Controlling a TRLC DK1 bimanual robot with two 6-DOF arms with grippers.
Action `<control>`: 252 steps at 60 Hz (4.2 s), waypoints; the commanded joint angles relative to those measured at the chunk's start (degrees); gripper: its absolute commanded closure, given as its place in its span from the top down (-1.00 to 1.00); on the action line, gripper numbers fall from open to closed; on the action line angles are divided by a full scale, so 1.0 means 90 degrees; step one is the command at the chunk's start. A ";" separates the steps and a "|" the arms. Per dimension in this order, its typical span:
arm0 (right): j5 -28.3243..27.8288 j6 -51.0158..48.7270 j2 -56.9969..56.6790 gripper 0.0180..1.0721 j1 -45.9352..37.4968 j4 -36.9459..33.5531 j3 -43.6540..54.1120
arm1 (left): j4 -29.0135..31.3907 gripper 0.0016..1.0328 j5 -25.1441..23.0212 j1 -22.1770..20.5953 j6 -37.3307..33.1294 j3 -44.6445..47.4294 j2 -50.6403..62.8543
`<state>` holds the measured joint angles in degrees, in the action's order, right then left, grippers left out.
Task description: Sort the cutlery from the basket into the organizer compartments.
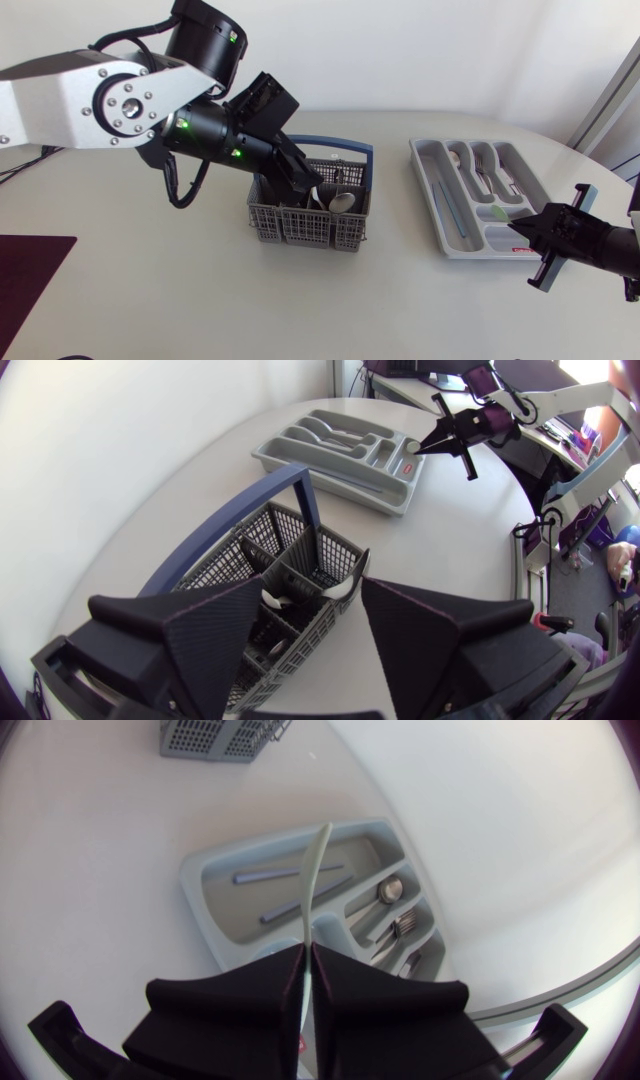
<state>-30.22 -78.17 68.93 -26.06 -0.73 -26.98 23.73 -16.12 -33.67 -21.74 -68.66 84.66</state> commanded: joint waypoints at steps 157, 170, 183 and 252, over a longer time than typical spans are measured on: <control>0.0125 0.0473 -0.0998 0.80 0.0757 -0.1178 0.0215 | -0.0869 -0.83 0.0346 -0.0849 -0.1432 0.0100 0.1130; 0.0223 0.0590 -0.1164 0.80 0.0943 -0.1217 0.0195 | -0.0498 -0.94 -0.0172 -0.0605 -0.1286 -0.0242 0.1169; 0.0447 0.0766 -0.1389 0.80 0.1363 -0.1354 0.0156 | -0.0009 -0.94 -0.1012 -0.0106 -0.0925 -0.0671 0.1023; -0.0393 0.3949 -0.1682 0.78 0.4156 -0.3337 -0.2275 | 0.0440 -0.94 -0.4537 0.0890 0.1712 -0.1384 -0.0081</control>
<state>-33.06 -45.36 54.13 9.06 -29.71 -45.76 27.59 -55.11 -23.70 -4.32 -83.15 85.65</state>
